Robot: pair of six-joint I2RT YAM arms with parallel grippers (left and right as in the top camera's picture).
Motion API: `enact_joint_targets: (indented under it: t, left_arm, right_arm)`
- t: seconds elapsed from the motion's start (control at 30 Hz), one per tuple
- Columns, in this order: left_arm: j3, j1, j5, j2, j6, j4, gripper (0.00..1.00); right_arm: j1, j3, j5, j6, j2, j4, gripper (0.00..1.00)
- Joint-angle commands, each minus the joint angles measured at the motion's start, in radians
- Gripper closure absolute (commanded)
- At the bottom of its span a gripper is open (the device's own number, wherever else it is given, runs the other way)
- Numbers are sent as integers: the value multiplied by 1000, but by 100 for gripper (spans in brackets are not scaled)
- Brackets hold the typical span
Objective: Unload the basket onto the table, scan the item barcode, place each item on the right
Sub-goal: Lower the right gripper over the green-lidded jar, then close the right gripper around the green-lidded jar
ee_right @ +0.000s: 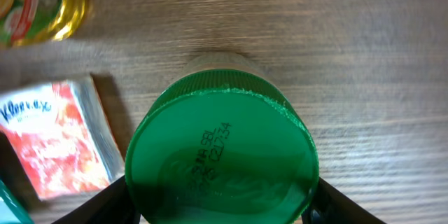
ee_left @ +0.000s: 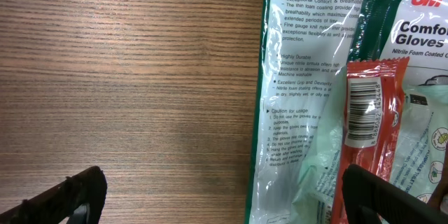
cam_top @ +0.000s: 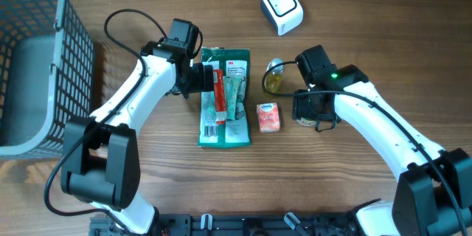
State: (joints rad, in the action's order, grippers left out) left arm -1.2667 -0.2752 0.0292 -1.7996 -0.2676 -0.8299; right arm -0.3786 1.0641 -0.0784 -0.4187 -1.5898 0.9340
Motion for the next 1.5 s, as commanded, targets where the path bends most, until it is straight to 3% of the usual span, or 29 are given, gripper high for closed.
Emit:
enact_joint_targets:
  t: [0.0, 0.07, 0.1, 0.13, 0.2, 0.37, 0.43, 0.53, 0.6, 0.73, 0.77, 0.87, 0.97, 1.13, 1.17, 1.23, 1.3, 1.47]
  left_arm:
    - [6, -3, 6, 17, -2, 0, 0]
    - [6, -3, 6, 17, -2, 0, 0]
    - [6, -3, 6, 17, -2, 0, 0]
    - [6, -3, 6, 17, -2, 0, 0]
    - [6, -3, 6, 17, -2, 0, 0]
    - [6, -3, 6, 17, -2, 0, 0]
    - [6, -3, 6, 17, -2, 0, 0]
    - [6, -3, 6, 17, -2, 0, 0]
    - [6, -3, 6, 17, -2, 0, 0]
    - [6, -3, 6, 17, -2, 0, 0]
    - [6, -3, 6, 17, -2, 0, 0]
    - [6, -3, 6, 17, -2, 0, 0]
    - [6, -3, 6, 17, -2, 0, 0]
    - [6, -3, 6, 17, -2, 0, 0]
    - [6, -3, 6, 17, -2, 0, 0]
    - [6, -3, 6, 17, -2, 0, 0]
    - [6, -3, 6, 17, -2, 0, 0]
    - [6, -3, 6, 17, -2, 0, 0]
  right_arm:
    - [2, -10, 51, 271, -8, -2, 34]
    - [2, -10, 54, 301, -8, -3, 28]
    - [2, -10, 54, 311, -8, -8, 4]
    - [2, -9, 54, 310, -8, -21, 0]
    - [2, 8, 54, 243, -8, -21, 0]
    - [2, 27, 58, -143, -8, 10, 0]
    - [2, 23, 58, -208, -8, 19, 2]
    - [2, 23, 46, -212, -8, 3, 6]
    - [2, 23, 24, -211, -10, -13, 16]
    - [2, 23, 14, -209, -10, -32, 21]
    - [2, 23, -16, -209, -10, -35, 28]
    - [2, 23, -37, -181, -10, -35, 37]
    - [2, 23, -37, -117, -10, -37, 39]
    - [2, 23, -36, 64, -10, -31, 38]
    - [2, 23, -37, 95, -10, -26, 33]
    - [2, 23, -36, 104, -10, -21, 14]
    - [2, 23, -10, 100, -10, -22, 2]
    - [2, 23, 1, 45, -10, -78, 0]
